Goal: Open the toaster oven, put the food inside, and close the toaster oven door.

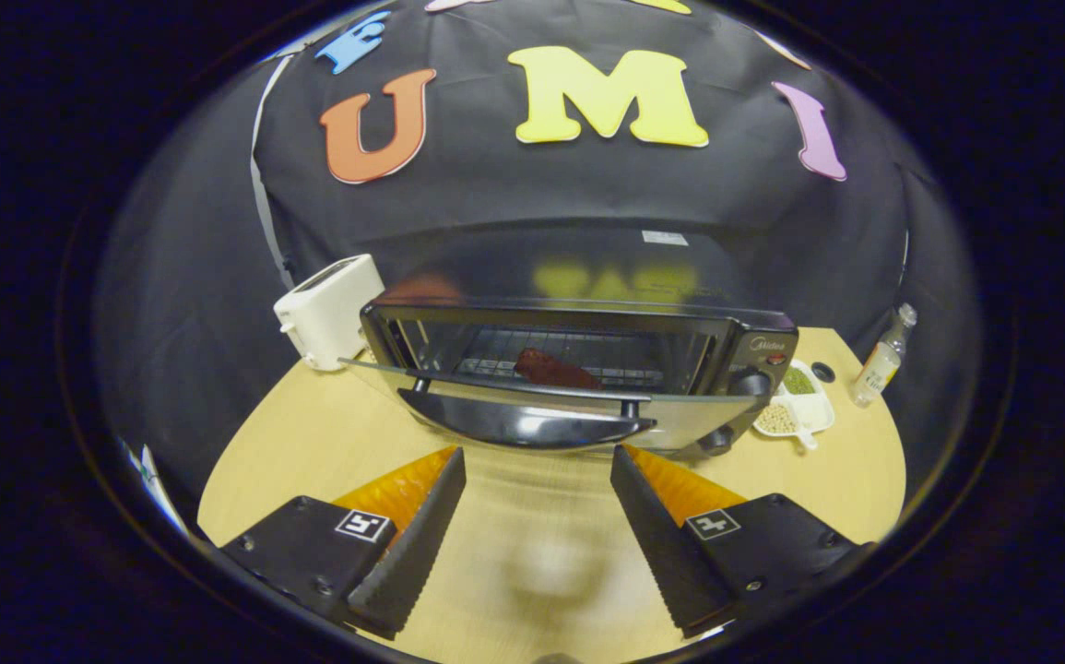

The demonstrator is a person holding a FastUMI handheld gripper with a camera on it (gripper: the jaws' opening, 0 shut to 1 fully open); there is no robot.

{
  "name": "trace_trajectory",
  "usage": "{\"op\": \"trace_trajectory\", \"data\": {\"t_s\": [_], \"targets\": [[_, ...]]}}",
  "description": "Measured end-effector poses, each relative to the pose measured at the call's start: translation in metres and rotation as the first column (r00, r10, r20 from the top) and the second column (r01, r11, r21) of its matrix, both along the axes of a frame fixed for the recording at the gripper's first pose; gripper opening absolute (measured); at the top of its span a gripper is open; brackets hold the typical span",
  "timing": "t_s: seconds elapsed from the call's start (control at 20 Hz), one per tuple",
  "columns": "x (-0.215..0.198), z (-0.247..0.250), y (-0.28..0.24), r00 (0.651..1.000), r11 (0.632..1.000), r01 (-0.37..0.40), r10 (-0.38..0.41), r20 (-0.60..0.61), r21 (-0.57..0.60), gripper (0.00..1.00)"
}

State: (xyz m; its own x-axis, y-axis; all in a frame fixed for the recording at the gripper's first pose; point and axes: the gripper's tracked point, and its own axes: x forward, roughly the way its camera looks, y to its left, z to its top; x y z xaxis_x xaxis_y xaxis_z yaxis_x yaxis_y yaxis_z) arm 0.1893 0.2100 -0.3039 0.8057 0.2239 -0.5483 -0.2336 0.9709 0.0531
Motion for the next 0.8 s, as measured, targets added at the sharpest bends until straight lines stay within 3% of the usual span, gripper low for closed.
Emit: {"op": "trace_trajectory", "data": {"t_s": [0.2, 0.45, 0.8], "targets": [[-0.017, 0.015, -0.021, 0.999, 0.999, 0.030, -0.030, 0.013, 0.015, 1.00], [-0.052, 0.073, -0.091, 0.988, 0.995, 0.101, -0.102, 0.119, 0.010, 1.00], [-0.125, 0.208, -0.238, 0.891, 0.970, 0.242, -0.220, 0.397, -0.006, 1.00]]}}
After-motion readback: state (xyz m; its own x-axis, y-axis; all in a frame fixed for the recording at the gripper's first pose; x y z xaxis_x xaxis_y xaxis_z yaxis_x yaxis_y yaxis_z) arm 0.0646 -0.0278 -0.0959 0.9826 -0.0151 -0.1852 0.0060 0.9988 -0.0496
